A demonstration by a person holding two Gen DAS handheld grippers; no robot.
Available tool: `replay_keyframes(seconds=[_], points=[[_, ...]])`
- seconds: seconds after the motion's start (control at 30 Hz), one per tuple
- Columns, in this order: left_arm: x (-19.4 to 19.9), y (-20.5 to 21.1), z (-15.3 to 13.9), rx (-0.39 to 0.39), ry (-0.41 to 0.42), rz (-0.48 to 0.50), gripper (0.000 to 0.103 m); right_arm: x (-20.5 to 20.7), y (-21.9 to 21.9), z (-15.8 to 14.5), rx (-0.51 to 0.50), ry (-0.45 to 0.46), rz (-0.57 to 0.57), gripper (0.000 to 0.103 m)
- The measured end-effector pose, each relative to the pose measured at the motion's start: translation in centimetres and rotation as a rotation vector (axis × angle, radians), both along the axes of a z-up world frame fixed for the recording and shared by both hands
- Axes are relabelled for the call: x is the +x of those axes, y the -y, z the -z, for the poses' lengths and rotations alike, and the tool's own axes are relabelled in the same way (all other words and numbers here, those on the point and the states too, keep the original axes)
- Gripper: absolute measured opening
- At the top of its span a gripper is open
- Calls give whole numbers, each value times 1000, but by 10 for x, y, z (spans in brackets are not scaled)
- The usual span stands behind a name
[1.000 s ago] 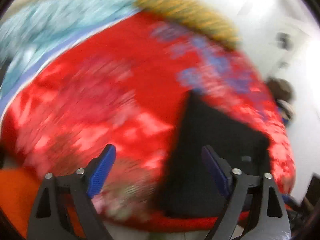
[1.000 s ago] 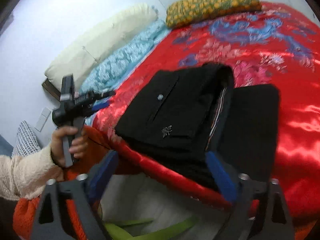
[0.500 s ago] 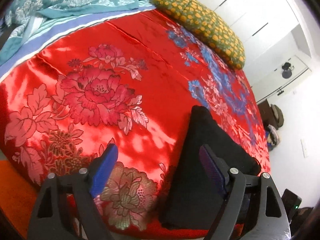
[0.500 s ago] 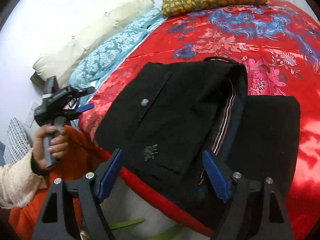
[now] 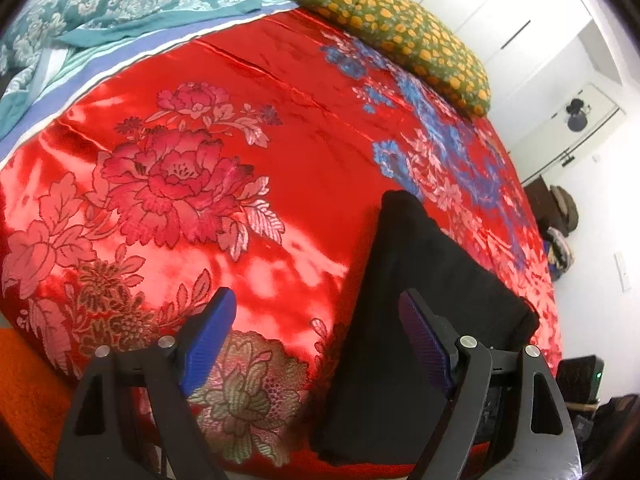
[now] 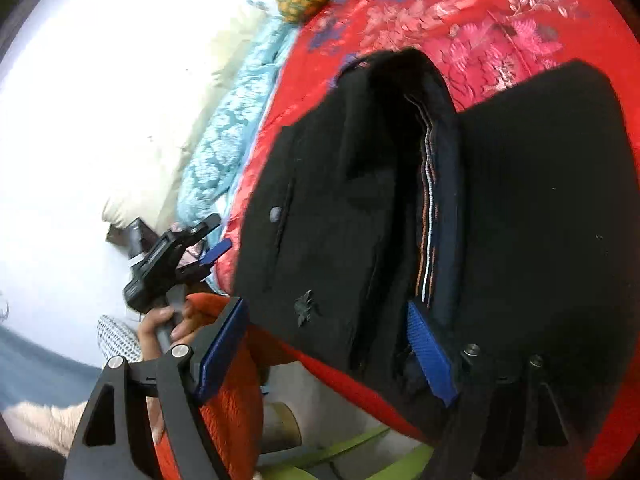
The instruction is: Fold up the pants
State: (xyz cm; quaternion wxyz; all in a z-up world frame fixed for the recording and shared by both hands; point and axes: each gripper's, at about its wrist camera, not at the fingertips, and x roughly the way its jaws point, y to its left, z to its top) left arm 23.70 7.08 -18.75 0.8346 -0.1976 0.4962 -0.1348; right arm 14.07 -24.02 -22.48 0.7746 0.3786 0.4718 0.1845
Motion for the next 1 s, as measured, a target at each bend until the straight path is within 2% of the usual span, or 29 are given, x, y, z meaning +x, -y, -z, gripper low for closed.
replay_keyframes(seconds=[0.03, 0.07, 0.1, 0.13, 0.2, 0.27, 0.37, 0.5, 0.6, 0.67, 0.7, 0.77, 0.83, 0.87, 0.93, 1.0], points=[[0, 1, 0, 6, 0, 1, 84, 6, -4, -2, -30, 0, -4, 79], [0, 2, 0, 13, 2, 3, 84, 9, -7, -4, -57, -3, -10, 69], [0, 2, 0, 17, 3, 4, 84, 12, -10, -4, -115, -23, -9, 35], [-1, 1, 0, 23, 4, 3, 84, 15, -12, -1, -181, -60, -4, 26], [-1, -1, 1, 29, 1, -3, 84, 14, -12, -3, -181, -57, 8, 23], [-2, -5, 1, 23, -1, -12, 84, 10, -14, -20, -217, -23, 4, 19], [-4, -9, -2, 13, 10, -20, 84, 0, -15, -76, -243, 98, 12, 17], [-7, -7, -9, 11, 38, -4, 84, -22, -9, -131, -304, 198, 17, 17], [-11, 3, -15, 30, 65, 32, 84, -43, 4, -149, -349, 214, 46, 17], [-15, 14, -19, 53, 88, 74, 84, -54, 21, -144, -375, 187, 74, 17], [-18, 20, -21, 62, 100, 96, 84, -59, 31, -132, -394, 154, 98, 17], [-24, 36, -26, 76, 132, 154, 84, -64, 50, -93, -443, 41, 127, 17], [-32, 50, -32, 82, 170, 213, 84, -64, 66, -44, -449, -90, 152, 17], [-40, 62, -37, 90, 206, 261, 84, -67, 67, -28, -437, -111, 165, 19], [-52, 80, -44, 112, 259, 342, 84, -73, 69, -21, -392, -75, 220, 22], [-68, 104, -45, 156, 307, 458, 85, -71, 70, -26, -377, -72, 216, 35]])
